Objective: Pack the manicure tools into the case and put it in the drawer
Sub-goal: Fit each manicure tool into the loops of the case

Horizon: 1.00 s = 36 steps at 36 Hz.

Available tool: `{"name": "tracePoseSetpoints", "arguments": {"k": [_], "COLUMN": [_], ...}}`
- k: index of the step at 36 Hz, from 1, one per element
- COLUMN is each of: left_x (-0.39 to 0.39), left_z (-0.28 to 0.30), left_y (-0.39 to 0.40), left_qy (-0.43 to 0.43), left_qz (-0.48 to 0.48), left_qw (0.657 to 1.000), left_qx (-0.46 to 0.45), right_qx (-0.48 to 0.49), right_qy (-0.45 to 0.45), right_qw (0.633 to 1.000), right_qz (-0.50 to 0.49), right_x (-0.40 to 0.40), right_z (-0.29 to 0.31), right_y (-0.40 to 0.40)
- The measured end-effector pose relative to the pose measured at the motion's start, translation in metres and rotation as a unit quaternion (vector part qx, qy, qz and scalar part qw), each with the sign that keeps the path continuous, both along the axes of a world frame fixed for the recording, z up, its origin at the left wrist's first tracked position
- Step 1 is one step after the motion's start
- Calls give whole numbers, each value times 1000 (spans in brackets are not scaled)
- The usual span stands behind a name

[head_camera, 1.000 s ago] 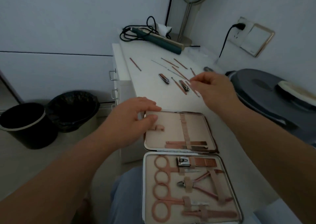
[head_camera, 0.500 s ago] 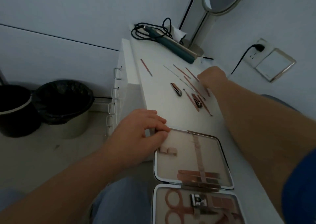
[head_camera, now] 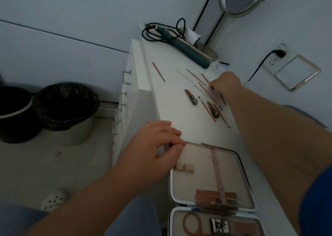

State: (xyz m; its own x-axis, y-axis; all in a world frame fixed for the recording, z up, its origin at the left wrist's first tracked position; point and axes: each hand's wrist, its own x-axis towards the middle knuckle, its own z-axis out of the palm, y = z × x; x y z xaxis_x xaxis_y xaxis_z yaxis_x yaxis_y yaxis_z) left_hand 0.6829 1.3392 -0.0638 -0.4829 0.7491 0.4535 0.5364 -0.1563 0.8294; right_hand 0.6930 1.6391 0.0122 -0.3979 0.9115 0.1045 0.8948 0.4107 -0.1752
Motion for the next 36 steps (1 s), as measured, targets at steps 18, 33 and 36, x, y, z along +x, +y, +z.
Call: {"name": "tracePoseSetpoints", "arguments": {"k": [18,33,36], "left_x": [5,31,38], "left_z": [9,64,61], "left_y": [-6,-28,-32], "left_qy": [-6,-93,-93], "left_qz": [-1,-48,-57], "left_qw": [999,991,989], "left_qx": [-46,-86,-98], "right_qx": [-103,-271,-261], "right_qy": [291,266,300], "right_qw": [946,894,891], "right_qz": [99,236,218], "right_x": [62,182,189], "right_z": [17,31,26], "right_y": [-116,-240,-239]}}
